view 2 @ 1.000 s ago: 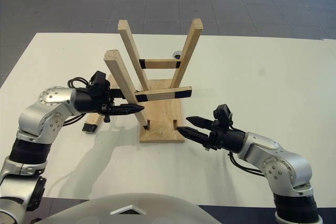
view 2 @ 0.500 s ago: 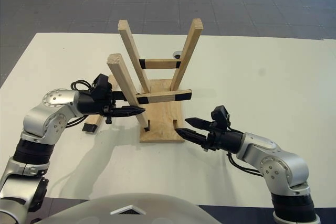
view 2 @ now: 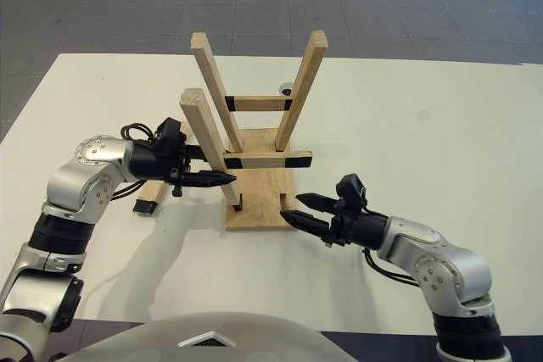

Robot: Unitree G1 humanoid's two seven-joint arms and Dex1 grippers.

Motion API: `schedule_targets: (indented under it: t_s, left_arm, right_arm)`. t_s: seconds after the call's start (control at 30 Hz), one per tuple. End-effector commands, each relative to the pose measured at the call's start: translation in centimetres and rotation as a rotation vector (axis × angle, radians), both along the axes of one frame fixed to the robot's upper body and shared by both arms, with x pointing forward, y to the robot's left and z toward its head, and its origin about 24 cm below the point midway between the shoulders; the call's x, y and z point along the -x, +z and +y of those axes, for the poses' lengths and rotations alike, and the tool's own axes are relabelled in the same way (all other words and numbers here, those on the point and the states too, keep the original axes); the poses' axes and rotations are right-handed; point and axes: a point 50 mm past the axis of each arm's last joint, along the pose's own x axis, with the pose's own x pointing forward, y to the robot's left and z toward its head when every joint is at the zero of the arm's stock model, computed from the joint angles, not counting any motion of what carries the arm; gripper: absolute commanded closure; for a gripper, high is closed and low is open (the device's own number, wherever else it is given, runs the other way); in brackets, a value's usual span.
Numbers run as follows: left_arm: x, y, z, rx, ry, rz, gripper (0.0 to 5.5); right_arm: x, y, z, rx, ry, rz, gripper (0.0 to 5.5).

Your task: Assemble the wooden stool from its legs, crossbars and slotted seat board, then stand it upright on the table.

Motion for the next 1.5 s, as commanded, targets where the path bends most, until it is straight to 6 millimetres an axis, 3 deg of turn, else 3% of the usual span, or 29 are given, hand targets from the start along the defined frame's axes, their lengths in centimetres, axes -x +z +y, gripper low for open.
schedule_targets:
  t_s: [0.03,0.2,0.47,0.73,0.93,1.1,1.33,1.5]
  left_arm:
    - [0.1,-0.3,-0.3,-0.048,-0.057,-0.002,3.44]
    - [-0.2,-1.3,-0.5,-0.076,-0.053,-0.012,3.44]
    - [-1.4,-1.0,-0.4,-0.086,-0.029,-0.042,3.45]
    - [1.8,-4.4,0.7,-0.255,0.008,-0.149,3.45]
    - [3.7,-6.6,0.8,-0.367,0.082,-0.095,3.45]
    - [3.7,-6.6,0.5,-0.440,0.119,-0.097,3.45]
    - [4.2,-6.0,-0.1,-0.403,0.196,-0.127,3.45]
    - [3.4,-4.0,-0.7,-0.302,0.228,-0.260,3.45]
  right_arm:
    - [-0.1,0.0,-0.1,0.012,-0.008,-0.010,1.65]
    - [-0.1,0.0,0.0,0.009,-0.011,-0.009,1.65]
    - [0.1,-0.2,0.2,0.011,-0.011,-0.001,1.65]
    - [0.3,-0.4,0.1,0.015,-0.024,0.001,1.65]
    - [0.7,-0.5,0.0,0.020,-0.041,0.008,1.65]
    - [0.7,-0.5,0.0,0.021,-0.053,0.008,1.65]
    - [0.6,-0.5,0.0,0.020,-0.060,0.007,1.65]
    - [0.7,-0.5,0.0,0.020,-0.058,0.008,1.65]
